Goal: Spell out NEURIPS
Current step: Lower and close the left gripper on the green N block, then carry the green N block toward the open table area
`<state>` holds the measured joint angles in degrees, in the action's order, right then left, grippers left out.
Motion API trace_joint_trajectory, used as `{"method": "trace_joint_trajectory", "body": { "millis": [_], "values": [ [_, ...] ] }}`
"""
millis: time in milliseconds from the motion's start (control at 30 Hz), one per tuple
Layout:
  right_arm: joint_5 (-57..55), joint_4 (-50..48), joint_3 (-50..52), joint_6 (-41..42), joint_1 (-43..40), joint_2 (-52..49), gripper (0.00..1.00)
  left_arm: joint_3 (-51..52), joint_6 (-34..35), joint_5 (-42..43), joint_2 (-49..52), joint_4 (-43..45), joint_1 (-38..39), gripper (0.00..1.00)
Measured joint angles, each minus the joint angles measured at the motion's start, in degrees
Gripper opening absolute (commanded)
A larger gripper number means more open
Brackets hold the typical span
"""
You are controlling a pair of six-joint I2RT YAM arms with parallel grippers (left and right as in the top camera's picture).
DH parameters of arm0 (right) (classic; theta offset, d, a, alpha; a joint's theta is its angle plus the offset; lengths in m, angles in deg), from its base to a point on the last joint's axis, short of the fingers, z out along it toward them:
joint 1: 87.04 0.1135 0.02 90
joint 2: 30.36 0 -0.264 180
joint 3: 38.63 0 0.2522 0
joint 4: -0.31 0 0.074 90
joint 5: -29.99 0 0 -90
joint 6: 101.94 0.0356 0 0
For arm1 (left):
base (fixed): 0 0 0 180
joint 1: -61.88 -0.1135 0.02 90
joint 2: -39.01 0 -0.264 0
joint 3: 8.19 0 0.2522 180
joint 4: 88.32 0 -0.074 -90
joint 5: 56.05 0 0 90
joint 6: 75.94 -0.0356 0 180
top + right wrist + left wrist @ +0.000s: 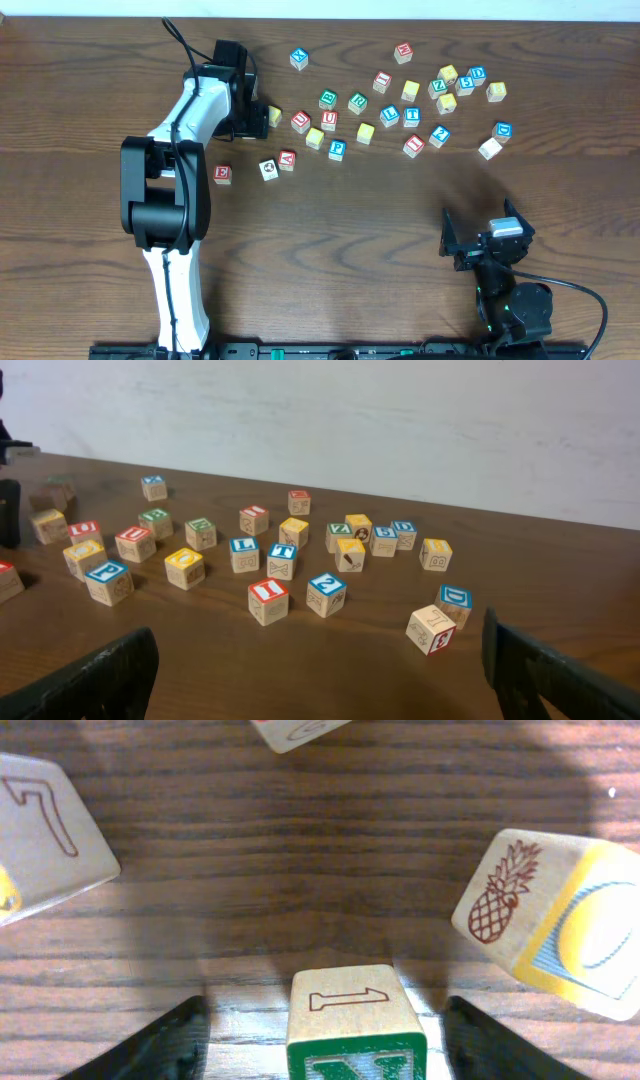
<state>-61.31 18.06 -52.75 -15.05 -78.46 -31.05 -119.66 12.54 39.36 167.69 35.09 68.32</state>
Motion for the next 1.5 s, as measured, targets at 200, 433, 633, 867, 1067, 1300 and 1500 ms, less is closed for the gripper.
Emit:
{"method": "trace_joint_trajectory", "body": {
  "millis": [200, 433, 633, 867, 1067, 1300, 1500],
  "values": [
    [0.0, 0.02, 0.0, 0.0, 0.0, 0.0, 0.99, 0.0, 0.04, 0.02, 0.0, 0.04, 0.0, 0.57],
    [0.0, 0.02, 0.0, 0.0, 0.0, 0.0, 0.99, 0.0, 0.04, 0.0, 0.0, 0.04, 0.0, 0.44],
    [0.0, 0.02, 0.0, 0.0, 0.0, 0.0, 0.99, 0.0, 0.22, 0.02, 0.0, 0.04, 0.0, 0.3],
    [0.0, 0.0, 0.0, 0.0, 0.0, 0.0, 0.99, 0.0, 0.2, 0.0, 0.0, 0.02, 0.0, 0.27],
    [0.0, 0.02, 0.0, 0.0, 0.0, 0.0, 0.99, 0.0, 1.68, 0.0, -0.42, -0.79, 0.0, 0.27],
    [0.0, 0.02, 0.0, 0.0, 0.0, 0.0, 0.99, 0.74, 1.99, 0.04, -13.35, -3.32, 0.0, 0.26],
    [0.0, 0.02, 0.0, 0.0, 0.0, 0.0, 0.99, 0.59, 3.39, 1.49, -30.97, -10.01, 0.0, 0.19]
  ]
}}
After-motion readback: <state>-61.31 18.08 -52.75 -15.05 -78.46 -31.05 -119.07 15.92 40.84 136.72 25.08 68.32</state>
